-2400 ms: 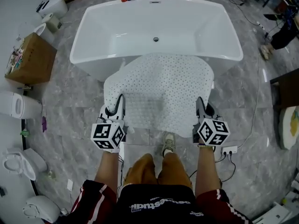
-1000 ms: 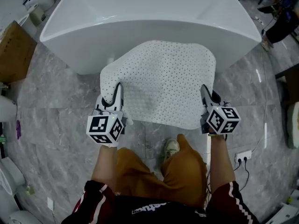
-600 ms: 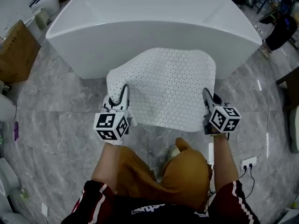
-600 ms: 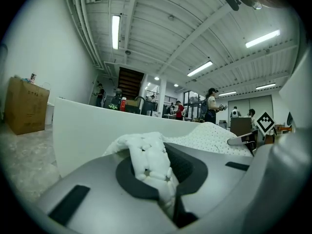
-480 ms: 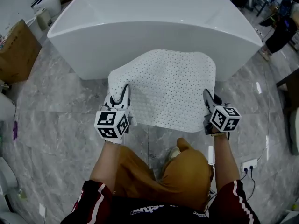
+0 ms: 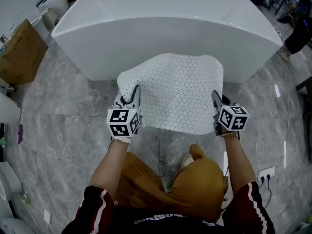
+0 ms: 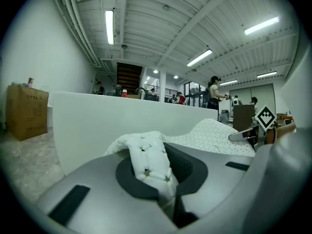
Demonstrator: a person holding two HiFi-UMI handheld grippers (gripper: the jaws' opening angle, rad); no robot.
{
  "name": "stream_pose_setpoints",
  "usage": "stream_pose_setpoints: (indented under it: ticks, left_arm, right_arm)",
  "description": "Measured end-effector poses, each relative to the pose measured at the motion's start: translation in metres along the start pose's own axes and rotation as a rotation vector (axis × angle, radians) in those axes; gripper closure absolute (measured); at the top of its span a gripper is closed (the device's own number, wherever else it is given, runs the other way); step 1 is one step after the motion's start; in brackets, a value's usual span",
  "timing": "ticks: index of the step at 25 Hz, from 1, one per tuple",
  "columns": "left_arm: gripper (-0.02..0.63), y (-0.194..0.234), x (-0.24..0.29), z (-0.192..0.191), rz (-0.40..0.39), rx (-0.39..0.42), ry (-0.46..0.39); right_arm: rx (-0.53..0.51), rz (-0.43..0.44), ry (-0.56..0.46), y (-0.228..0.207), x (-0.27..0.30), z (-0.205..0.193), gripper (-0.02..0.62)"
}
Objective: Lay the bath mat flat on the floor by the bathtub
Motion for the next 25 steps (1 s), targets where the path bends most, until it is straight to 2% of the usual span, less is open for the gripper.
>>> stream_pose_setpoints:
  ticks: [25]
  left_arm:
    - [0.574, -0.013, 0.074, -0.151, 0.080, 0.072, 0.233]
  right_arm:
    - [0.107, -0.027, 0.181, -0.080, 0.082, -0.145, 0.550]
Point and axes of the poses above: the fingertips, and each gripper's own axes: x forward along the fingers, y to its left, z out of its top, the point moved 6 cm from there along -x, backward along the fingers, and after that the axes turned 9 degrees about -y, right-handed, at the moved point
